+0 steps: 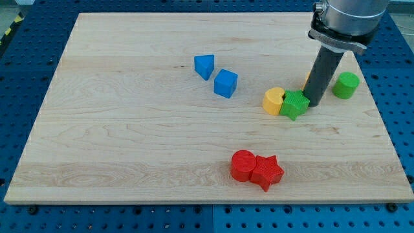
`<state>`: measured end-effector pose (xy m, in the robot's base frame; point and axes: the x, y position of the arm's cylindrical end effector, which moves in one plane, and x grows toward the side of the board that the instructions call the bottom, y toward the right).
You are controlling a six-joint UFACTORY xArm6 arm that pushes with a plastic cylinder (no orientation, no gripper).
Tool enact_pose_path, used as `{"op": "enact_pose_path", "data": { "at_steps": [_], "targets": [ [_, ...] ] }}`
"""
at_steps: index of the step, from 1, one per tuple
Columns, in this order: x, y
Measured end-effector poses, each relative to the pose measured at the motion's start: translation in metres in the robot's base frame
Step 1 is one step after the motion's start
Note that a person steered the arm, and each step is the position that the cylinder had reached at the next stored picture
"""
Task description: Move the green star and yellow heart into blue cube
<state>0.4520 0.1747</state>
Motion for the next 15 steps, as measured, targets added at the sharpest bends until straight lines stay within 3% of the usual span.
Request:
{"op": "enact_pose_path", "data": {
  "at_steps": [2,4,6,15],
  "targets": [
    [-0.004,-0.032],
    [0.042,-0.014],
    [0.012,-0.058],
    [0.006,-0.088]
  ]
}}
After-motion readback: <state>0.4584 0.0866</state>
